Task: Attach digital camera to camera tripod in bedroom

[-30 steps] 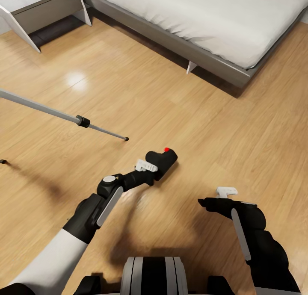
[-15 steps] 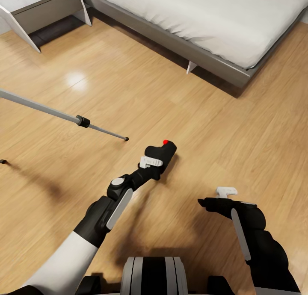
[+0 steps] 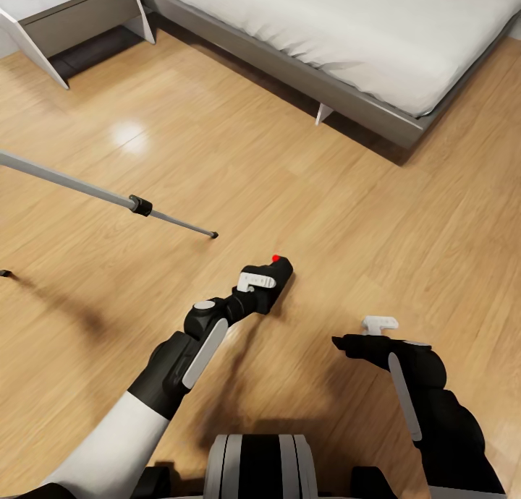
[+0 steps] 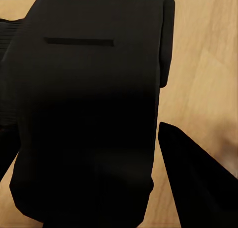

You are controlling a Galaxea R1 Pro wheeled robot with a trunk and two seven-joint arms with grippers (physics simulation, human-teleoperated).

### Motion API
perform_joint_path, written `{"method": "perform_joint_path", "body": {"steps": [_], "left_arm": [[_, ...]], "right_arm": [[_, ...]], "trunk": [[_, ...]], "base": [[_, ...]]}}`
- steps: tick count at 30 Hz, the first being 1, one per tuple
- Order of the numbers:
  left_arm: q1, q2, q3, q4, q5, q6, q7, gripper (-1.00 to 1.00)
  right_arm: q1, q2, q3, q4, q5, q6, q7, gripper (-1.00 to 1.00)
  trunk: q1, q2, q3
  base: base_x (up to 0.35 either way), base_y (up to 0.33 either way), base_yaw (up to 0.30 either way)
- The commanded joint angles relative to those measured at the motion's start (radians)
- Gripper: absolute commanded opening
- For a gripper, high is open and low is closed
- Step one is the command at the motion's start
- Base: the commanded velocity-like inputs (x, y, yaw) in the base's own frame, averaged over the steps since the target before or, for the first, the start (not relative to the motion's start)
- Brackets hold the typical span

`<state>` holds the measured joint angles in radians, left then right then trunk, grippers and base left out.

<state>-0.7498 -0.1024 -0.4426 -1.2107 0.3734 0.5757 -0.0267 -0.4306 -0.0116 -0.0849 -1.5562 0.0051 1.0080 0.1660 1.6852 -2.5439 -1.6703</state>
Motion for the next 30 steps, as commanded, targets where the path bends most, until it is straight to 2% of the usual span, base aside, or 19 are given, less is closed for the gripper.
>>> {"method": "perform_joint_path", "body": {"steps": [1,9,17,21,26,27,29,30], "left_arm": [[0.000,0.000,0.001,-0.001,0.000,0.006,-0.004,-1.00],[0.000,0.000,0.002,-0.003,0.021,0.006,-0.003,-1.00],[0.000,0.011,0.003,-0.004,0.109,-0.002,-0.009,-1.00],[0.000,0.032,0.003,-0.005,0.153,-0.018,-0.015,-1.00],[0.000,0.081,0.002,-0.003,0.248,-0.048,-0.070,-1.00],[0.000,0.098,0.001,-0.001,0.292,-0.064,-0.104,-1.00],[-0.002,0.114,0.001,0.001,0.336,-0.083,-0.141,-1.00],[-0.003,0.129,0.001,0.002,0.377,-0.102,-0.178,-1.00]], "right_arm": [[0.000,0.000,-0.001,-0.001,0.001,0.004,0.004,1.00],[0.000,-0.003,-0.002,-0.001,0.001,0.004,0.004,1.00],[0.000,-0.005,-0.003,-0.001,0.001,0.004,0.005,1.00],[0.000,-0.003,-0.003,-0.001,0.001,0.005,0.005,1.00],[0.000,-0.001,-0.002,-0.001,0.001,0.005,0.006,1.00],[0.000,-0.001,-0.001,-0.001,0.001,0.006,0.006,1.00],[0.000,-0.002,-0.002,-0.001,0.001,0.006,0.006,1.00],[0.000,-0.002,-0.002,-0.001,0.001,0.006,0.006,1.00]], "trunk": [[0.000,0.000,-0.001],[-0.003,0.001,0.027],[-0.007,0.003,0.057],[-0.009,0.004,0.073],[-0.011,0.005,0.092],[-0.011,0.006,0.096],[-0.012,0.006,0.104],[-0.013,0.006,0.108]], "base": [[0.000,0.000,0.000],[0.000,0.000,0.000],[0.000,0.000,0.000],[0.000,0.000,0.000],[0.000,0.000,0.000],[0.000,0.000,0.000],[0.000,0.000,0.000],[0.000,0.000,0.000]]}}
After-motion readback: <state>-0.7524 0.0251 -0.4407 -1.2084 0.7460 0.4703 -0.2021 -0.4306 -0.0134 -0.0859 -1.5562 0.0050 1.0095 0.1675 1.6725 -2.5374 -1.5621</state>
